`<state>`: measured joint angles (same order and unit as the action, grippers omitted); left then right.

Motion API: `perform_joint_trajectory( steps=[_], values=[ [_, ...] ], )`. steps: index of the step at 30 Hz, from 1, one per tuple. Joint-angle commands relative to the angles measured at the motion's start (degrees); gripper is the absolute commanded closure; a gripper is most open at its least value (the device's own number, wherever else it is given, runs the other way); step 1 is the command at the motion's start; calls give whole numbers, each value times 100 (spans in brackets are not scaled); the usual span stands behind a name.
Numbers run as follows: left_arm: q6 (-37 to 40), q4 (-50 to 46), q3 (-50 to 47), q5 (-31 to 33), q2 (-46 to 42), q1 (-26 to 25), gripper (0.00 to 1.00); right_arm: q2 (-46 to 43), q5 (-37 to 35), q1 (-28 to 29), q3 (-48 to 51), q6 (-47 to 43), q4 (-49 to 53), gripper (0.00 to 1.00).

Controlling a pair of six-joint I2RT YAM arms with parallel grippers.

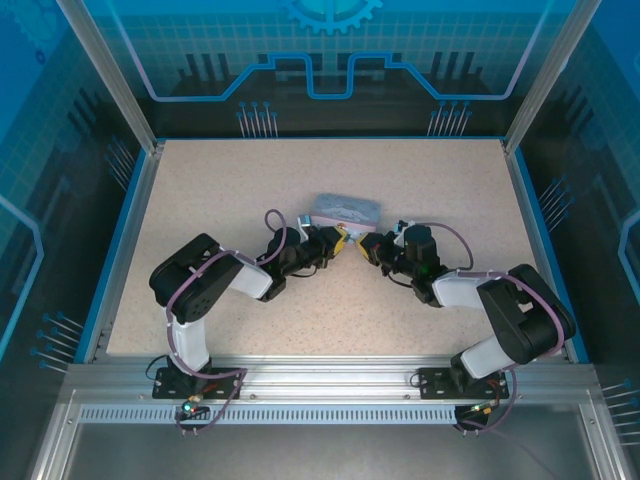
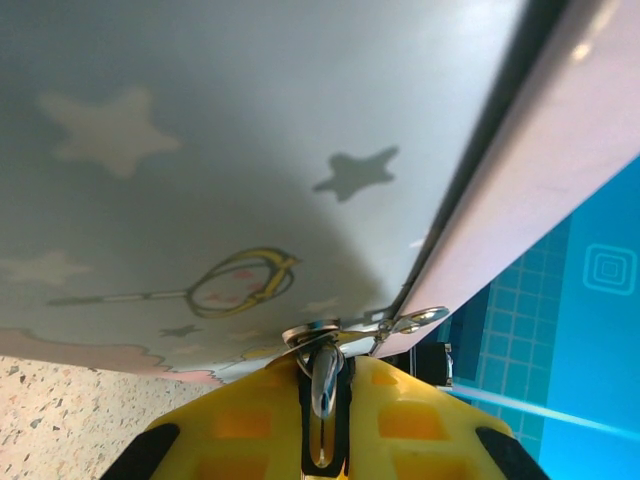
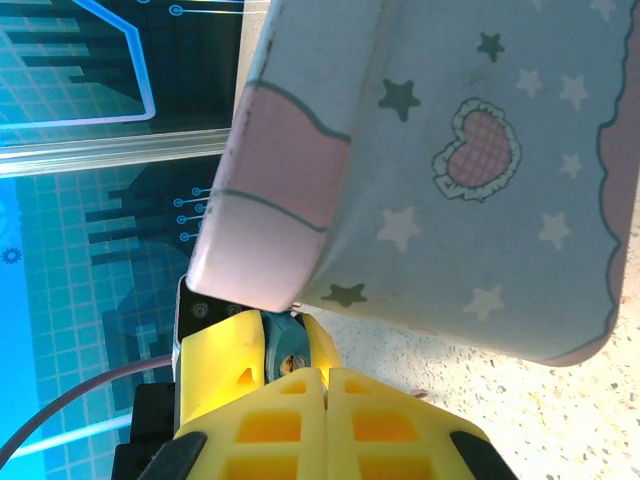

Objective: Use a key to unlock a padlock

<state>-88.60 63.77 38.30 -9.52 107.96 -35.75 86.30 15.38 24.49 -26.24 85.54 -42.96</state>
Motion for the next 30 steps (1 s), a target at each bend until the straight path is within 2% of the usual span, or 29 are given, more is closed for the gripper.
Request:
perform_joint_trajectory(
  steps=[1,14,30],
  values=[
    [-54,642,138,-14,-132,-114,100,114,-149,99,-162,16,-72,100],
    [9,579,169,-36,-91,-178,100,132,-236,366,-460,124,15,100],
    [211,375,139,-114,-205,-265,100,355,-627,407,-523,749,-48,100]
  ],
)
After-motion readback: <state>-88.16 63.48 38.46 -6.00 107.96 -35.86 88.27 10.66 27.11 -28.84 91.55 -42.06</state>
